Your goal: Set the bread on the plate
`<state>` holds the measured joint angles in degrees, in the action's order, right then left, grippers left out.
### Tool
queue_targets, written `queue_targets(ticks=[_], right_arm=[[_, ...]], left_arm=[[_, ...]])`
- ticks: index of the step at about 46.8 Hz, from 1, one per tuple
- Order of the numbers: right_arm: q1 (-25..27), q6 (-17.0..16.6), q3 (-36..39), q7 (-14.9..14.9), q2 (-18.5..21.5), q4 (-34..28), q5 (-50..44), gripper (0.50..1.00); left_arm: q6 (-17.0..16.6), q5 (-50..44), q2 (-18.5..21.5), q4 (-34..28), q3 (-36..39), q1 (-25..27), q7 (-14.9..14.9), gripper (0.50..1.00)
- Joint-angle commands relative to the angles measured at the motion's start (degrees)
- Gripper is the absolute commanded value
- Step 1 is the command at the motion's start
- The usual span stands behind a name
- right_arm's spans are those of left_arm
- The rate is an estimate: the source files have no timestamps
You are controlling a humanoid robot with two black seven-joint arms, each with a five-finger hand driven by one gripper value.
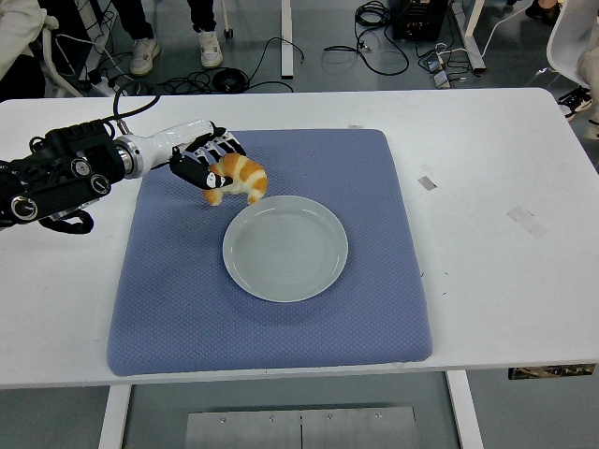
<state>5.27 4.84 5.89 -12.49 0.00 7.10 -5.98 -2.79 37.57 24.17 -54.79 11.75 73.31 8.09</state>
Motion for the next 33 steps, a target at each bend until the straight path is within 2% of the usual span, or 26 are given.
queue_targets(ticks=[1, 9, 22, 26, 30, 33], right_arm=[[0.0, 0.0, 0.1, 0.0, 0.0, 0.0, 0.0, 1.0], [0.0, 0.0, 0.0, 0.0, 0.0, -0.1, 0.0, 1.0], [0.0, 0.0, 0.0, 0.0, 0.0, -0.1, 0.0, 1.0], [0.0, 0.0, 0.0, 0.0, 0.0, 0.0, 0.0, 1.0], [0.0, 0.0, 0.0, 0.0, 0.0, 0.0, 0.0, 1.0], [0.0, 0.0, 0.0, 0.0, 0.0, 0.0, 0.0, 1.0]], left_arm=[[-0.2, -0.1, 0.0, -0.4, -0.3, 0.4, 0.0, 0.5], [-0.4, -0.5, 1.0, -2.2, -0.4, 1.7, -0.3, 0.5], [-3.4, 0.0, 1.8, -6.1, 0.0, 2.1, -1.0, 0.5], [-6.0, 0.0, 1.6, -7.7, 0.1, 1.9, -1.2, 0.5], [-10.6, 0.0, 1.3, -9.8, 0.2, 1.8, -1.6, 0.5], [-11.9, -0.1, 1.3, -11.7, 0.6, 1.7, -3.3, 0.5]])
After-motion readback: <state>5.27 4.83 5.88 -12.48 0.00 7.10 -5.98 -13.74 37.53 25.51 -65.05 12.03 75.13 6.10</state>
